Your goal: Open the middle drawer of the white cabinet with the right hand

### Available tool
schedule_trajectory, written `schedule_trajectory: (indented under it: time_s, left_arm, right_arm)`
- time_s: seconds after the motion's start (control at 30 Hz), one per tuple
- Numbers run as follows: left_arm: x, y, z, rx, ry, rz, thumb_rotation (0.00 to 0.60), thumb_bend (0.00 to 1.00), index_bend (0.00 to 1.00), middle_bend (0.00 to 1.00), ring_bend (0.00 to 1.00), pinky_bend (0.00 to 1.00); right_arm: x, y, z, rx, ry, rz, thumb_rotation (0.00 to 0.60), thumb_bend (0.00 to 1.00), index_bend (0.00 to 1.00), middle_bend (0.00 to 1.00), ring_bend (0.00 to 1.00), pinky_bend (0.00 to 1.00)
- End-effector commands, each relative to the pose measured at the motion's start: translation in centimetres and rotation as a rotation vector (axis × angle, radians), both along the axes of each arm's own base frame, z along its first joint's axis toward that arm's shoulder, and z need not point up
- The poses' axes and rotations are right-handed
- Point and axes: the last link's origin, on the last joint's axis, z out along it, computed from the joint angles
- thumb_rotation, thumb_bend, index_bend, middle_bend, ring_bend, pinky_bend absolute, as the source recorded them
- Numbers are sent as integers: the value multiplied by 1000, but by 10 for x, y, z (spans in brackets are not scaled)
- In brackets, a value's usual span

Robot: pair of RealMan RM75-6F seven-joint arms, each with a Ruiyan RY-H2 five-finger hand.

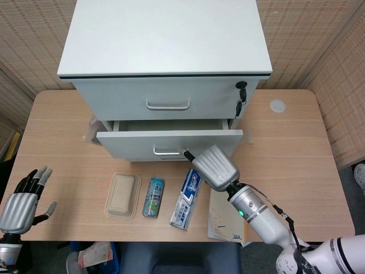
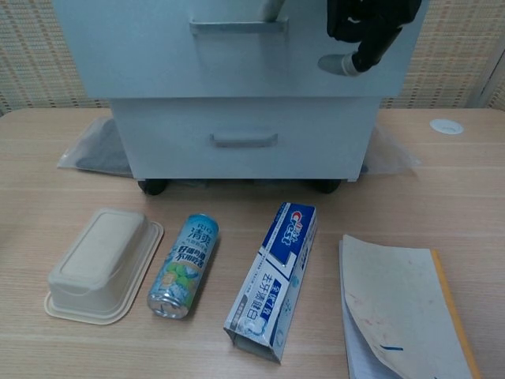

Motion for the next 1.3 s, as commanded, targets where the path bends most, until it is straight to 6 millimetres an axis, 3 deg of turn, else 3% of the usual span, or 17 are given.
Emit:
schedule_trajectory:
  time_s: [0.03,1.3]
  left_arm:
    - [0,0,0,-1,0,1,600,315,17,17,4,139]
    - [-1,-1,0,-1,-3,-5,600,315,17,17,3,139]
  right_arm:
    - [-2,3,1,-3,5,2,600,382,164,899,905,798]
    - [-15,46,4,20,21,158,600,382,164,903,909,798]
